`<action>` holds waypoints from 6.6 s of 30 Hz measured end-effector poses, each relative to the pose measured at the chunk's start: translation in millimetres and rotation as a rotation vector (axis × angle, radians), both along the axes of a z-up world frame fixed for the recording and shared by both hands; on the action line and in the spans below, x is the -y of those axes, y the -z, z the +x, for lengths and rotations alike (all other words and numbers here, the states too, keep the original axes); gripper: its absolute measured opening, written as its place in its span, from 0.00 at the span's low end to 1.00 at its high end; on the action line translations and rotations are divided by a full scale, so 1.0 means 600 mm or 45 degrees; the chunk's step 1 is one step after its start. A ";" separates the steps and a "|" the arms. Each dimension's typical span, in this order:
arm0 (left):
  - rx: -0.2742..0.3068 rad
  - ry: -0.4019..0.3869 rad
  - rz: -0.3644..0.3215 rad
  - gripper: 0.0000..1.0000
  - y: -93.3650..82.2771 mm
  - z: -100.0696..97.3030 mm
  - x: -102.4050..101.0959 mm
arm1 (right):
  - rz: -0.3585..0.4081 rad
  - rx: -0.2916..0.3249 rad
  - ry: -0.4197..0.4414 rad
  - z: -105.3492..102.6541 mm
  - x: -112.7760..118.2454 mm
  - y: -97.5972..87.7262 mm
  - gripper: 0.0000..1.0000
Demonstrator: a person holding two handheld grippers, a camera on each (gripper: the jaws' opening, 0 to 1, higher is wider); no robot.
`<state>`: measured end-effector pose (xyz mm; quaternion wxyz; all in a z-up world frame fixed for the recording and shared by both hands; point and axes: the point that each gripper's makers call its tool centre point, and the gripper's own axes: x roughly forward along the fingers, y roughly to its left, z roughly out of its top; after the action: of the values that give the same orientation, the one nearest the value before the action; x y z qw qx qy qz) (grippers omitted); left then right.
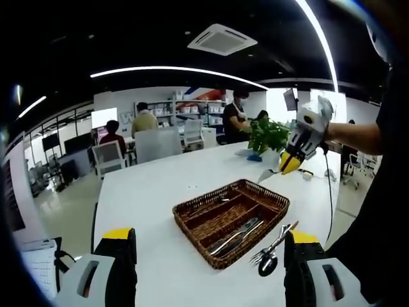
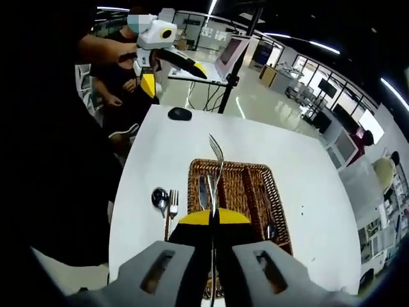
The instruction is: Arrange the knives, forks, and spoons in their matching storage slots by inserting each utensil handle-first until every utensil is classified and aligned in the correct compartment
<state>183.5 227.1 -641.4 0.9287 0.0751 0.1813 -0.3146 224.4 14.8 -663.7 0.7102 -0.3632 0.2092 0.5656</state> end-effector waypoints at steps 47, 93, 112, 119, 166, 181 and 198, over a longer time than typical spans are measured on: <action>-0.054 -0.066 -0.001 1.00 0.031 0.020 -0.050 | 0.008 -0.039 -0.051 0.183 -0.053 0.053 0.00; -0.122 -0.204 0.043 1.00 0.051 -0.046 -0.095 | -0.303 0.110 -0.045 0.222 -0.045 0.319 0.00; -0.104 -0.177 0.036 1.00 0.047 -0.047 -0.081 | -0.163 -0.013 0.109 0.228 -0.047 0.305 0.04; -0.121 -0.194 0.043 1.00 0.052 -0.051 -0.093 | -0.111 -0.105 0.143 0.217 -0.060 0.305 0.00; -0.022 0.019 -0.018 1.00 0.011 0.024 0.003 | 0.360 0.067 0.491 0.143 0.061 0.044 0.99; 0.004 0.081 -0.006 1.00 0.014 0.022 0.036 | 0.426 0.047 0.686 0.071 0.133 0.008 0.99; 0.009 0.105 -0.009 1.00 0.004 0.024 0.058 | 0.461 0.028 0.879 -0.009 0.217 0.002 0.99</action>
<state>197.9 192.4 -644.1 0.9159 0.0802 0.1735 -0.3530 218.9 -115.4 -665.1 0.9136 -0.1460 0.2083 0.3171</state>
